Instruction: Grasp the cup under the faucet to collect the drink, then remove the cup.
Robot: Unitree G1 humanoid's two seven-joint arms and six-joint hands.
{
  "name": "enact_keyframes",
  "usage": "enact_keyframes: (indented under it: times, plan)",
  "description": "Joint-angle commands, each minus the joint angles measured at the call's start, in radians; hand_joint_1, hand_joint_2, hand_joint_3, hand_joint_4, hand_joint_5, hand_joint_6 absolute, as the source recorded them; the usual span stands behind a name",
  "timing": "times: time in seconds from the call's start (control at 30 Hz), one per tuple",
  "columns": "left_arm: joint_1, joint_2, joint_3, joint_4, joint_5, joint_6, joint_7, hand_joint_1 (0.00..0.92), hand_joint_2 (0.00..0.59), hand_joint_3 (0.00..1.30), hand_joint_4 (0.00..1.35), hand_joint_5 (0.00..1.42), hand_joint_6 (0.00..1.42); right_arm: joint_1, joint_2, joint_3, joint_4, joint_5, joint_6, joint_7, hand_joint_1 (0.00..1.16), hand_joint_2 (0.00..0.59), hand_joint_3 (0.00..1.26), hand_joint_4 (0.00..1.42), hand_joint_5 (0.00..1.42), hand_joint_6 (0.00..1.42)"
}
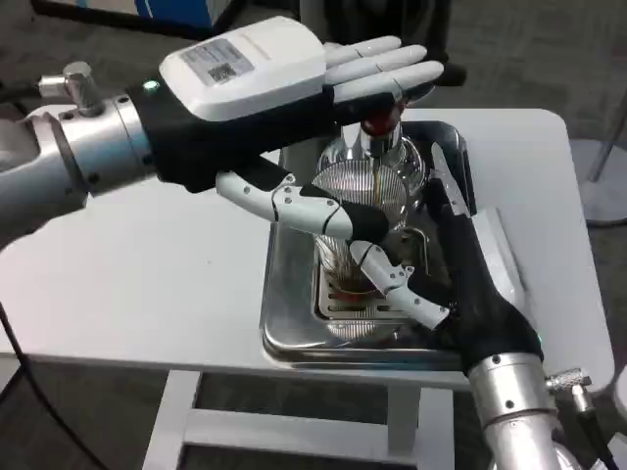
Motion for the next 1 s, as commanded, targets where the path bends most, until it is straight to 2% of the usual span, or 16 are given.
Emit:
enact_keyframes:
  times: [0.03, 1.0]
  plan:
    - [0.062, 0.022, -0.048, 0.025, 0.081, 0.009, -0.063, 0.0, 0.155, 0.08, 0.0, 0.0, 0.17, 0.019, 0.004, 0.003, -0.012, 0.005, -0.019, 0.0, 0.46, 0.302, 0.0, 0.0, 0.0, 0.16]
    - [0.064, 0.022, -0.048, 0.018, 0.073, 0.016, -0.064, 0.0, 0.156, 0.08, 0.0, 0.0, 0.17, 0.024, 0.008, 0.004, -0.015, 0.007, -0.019, 0.0, 0.46, 0.302, 0.0, 0.0, 0.0, 0.18]
